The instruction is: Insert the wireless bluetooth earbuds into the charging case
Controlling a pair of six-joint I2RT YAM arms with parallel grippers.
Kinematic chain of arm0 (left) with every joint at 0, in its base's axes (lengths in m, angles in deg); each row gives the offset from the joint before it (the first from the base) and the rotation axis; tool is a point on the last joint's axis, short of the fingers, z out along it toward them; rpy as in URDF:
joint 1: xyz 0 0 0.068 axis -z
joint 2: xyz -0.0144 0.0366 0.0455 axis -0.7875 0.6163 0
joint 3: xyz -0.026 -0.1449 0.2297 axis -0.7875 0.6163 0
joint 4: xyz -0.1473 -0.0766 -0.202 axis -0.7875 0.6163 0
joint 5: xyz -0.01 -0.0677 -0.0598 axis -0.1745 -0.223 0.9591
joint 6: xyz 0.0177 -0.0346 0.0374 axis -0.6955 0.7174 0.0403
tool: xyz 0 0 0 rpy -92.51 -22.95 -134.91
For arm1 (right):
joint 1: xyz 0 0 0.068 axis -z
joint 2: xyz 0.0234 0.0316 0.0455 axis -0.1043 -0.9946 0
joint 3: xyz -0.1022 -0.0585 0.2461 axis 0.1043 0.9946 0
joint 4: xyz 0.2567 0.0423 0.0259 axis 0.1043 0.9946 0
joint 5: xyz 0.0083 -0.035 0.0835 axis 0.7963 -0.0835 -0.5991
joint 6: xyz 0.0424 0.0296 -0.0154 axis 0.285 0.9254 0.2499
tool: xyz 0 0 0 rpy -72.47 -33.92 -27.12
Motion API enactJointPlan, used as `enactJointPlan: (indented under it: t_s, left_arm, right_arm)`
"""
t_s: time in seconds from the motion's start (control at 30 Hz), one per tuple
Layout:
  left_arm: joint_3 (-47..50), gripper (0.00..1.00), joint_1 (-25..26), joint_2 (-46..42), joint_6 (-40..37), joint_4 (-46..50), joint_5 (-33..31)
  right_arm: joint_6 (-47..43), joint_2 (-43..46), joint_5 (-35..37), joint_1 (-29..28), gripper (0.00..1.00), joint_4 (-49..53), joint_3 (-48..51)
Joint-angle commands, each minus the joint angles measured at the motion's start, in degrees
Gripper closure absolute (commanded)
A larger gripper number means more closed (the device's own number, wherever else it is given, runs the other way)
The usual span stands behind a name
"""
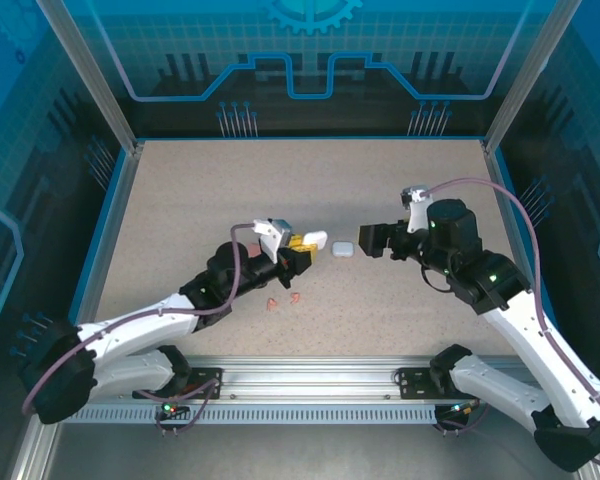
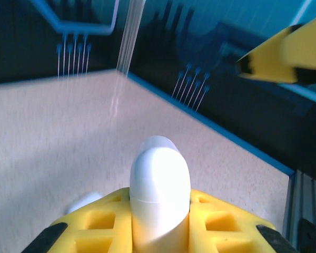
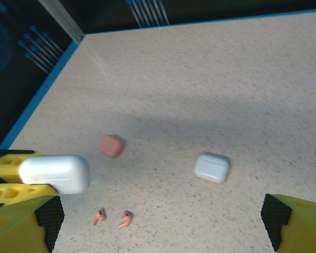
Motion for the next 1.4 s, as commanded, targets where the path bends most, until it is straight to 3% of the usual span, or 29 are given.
enactJointPlan:
  t_s: [0.0, 0.13, 0.4, 0.93, 1.13, 1.27, 1.37]
  left_arm:
    - [-2.19, 1.0, -2.28, 5.22, 11.22, 6.74, -1.26]
    - [-3.93, 1.0, -5.69, 12.66, 19.86, 8.89, 3.29]
    - [-13.06, 1.0, -7.57, 23.9, 22.23, 18.32, 5.47]
    - [-19.09, 1.0, -9.33, 38.62, 32.41, 9.28, 5.85]
    - [-19.82, 0.89, -9.48, 40.17, 32.58, 10.93, 6.03]
    - [-20.02, 0.74, -9.53, 40.65, 32.35, 12.19, 5.86]
    - [-20.37, 0.68, -9.53, 40.58, 31.62, 13.91, 5.22]
  right_arm:
    - [1.7, 2.13, 0.57, 2.39, 0.0, -0.28, 2.13]
    - [1.42, 2.94, -0.17, 4.17, 0.0, 1.0, 3.13]
    - [0.27, 3.77, -0.51, 6.26, 0.0, 2.05, 5.16]
    - [-0.67, 3.75, -3.56, 9.66, 0.0, 2.12, 6.83]
    - [-0.55, 3.94, -4.04, 9.84, 0.0, 2.14, 7.27]
    - [-0.58, 3.86, -4.02, 9.83, 0.0, 2.16, 7.36]
    - [-0.76, 3.86, -4.08, 9.83, 0.0, 2.32, 7.28]
